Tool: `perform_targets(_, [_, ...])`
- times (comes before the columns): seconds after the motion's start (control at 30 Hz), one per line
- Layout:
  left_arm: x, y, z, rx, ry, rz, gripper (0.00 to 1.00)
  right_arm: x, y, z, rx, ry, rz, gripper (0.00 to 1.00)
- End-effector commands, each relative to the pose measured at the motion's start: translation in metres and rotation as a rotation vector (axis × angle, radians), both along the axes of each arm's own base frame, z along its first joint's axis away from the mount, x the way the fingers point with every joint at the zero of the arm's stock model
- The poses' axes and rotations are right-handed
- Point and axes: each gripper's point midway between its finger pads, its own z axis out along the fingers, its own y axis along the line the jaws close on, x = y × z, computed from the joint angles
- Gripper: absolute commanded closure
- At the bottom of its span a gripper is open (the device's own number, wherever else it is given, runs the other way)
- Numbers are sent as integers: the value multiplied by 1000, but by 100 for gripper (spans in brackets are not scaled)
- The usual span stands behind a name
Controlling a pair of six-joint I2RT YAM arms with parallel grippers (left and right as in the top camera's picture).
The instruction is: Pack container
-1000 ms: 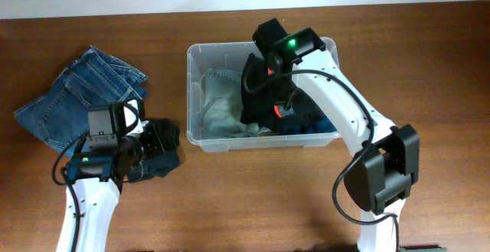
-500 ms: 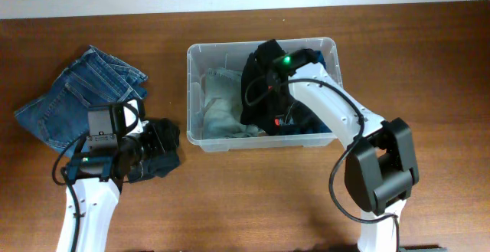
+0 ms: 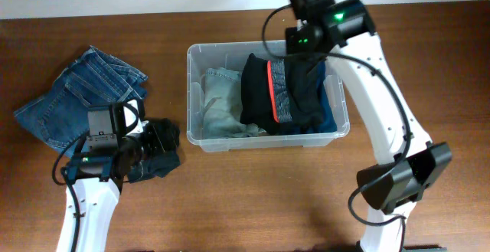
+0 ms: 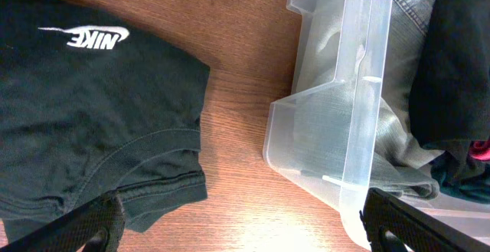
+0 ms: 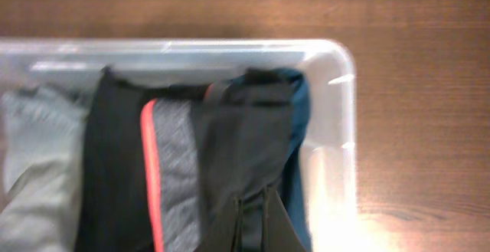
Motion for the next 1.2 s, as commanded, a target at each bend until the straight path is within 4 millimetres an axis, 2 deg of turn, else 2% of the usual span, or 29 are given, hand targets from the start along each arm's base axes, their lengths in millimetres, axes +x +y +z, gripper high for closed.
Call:
perform_targets(0.0, [1, 0, 2, 14, -10, -13, 1, 14, -11, -30, 39, 53, -23, 96])
perform_targets(0.2, [1, 0, 2, 14, -10, -13, 1, 26, 12, -97, 163, 152, 86, 96])
perform_targets(0.3, [1, 0, 2, 14, -10, -13, 1, 21, 17, -134, 176, 214, 93, 96])
perform_targets(0.43, [1, 0, 2, 14, -10, -13, 1, 7, 13, -198, 155, 307, 82, 92])
perform_targets(0.5, [1, 0, 2, 14, -10, -13, 1, 2, 11, -218, 150, 331, 78, 92])
perform_targets(0.57, [1, 0, 2, 14, -10, -13, 1, 0, 9, -220, 149, 338, 77, 92])
perform_targets(0.63, [1, 0, 2, 14, -10, -13, 1, 4, 10, -206, 153, 315, 81, 92])
perform_targets(0.7, [1, 0, 2, 14, -10, -13, 1, 11, 12, -180, 162, 271, 86, 92])
perform_targets(0.73, [1, 0, 2, 14, -10, -13, 1, 15, 13, -161, 169, 241, 90, 92])
perform_targets(0.83, [1, 0, 2, 14, -10, -13, 1, 23, 15, -87, 190, 133, 102, 90])
perform_targets(0.93, [1, 0, 2, 14, -10, -13, 1, 23, 4, -19, 186, 23, 88, 87])
perform_targets(0.97, [1, 0, 2, 14, -10, -13, 1, 22, -2, 1, 180, -12, 78, 83])
perform_targets(1.0, [1, 0, 2, 14, -10, -13, 1, 19, -11, 22, 170, -45, 60, 74])
perform_targets(1.03, [1, 0, 2, 14, -10, -13, 1, 15, -21, 39, 161, -73, 42, 61])
perform_targets(1.07, [1, 0, 2, 14, -10, -13, 1, 7, -39, 61, 142, -105, 7, 34])
perform_targets(1.1, [1, 0, 2, 14, -10, -13, 1, 1, -51, 73, 129, -121, -19, 13])
perform_targets(1.13, [1, 0, 2, 14, -10, -13, 1, -4, -65, 84, 112, -138, -49, 2])
perform_targets(1.17, [1, 0, 2, 14, -10, -13, 1, -7, -76, 91, 98, -154, -75, 2])
